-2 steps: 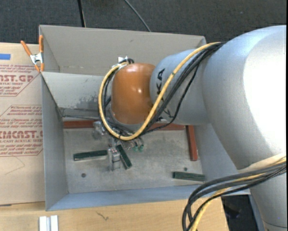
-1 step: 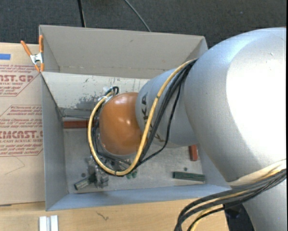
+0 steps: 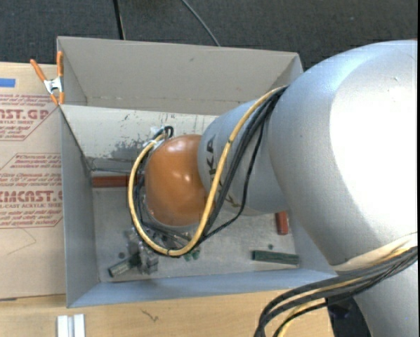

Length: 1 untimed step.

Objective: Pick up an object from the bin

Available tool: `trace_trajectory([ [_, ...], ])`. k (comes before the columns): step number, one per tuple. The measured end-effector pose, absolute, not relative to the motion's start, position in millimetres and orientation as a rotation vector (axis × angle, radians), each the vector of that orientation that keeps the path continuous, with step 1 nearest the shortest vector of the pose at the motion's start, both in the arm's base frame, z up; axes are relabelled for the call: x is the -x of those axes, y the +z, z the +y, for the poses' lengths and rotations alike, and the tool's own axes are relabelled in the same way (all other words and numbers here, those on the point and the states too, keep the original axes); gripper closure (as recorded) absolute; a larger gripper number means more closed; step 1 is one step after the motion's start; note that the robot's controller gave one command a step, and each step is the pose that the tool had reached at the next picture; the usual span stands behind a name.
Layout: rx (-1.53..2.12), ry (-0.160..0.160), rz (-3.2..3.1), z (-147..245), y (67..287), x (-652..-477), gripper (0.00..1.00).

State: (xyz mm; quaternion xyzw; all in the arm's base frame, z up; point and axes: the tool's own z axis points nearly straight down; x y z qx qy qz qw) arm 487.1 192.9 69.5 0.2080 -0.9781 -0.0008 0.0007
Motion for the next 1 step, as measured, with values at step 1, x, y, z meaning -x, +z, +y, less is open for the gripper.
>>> trace_trajectory([
  [1,-0.731,-0.002,-3.06,210.0,223.7,-505.1,1.0],
])
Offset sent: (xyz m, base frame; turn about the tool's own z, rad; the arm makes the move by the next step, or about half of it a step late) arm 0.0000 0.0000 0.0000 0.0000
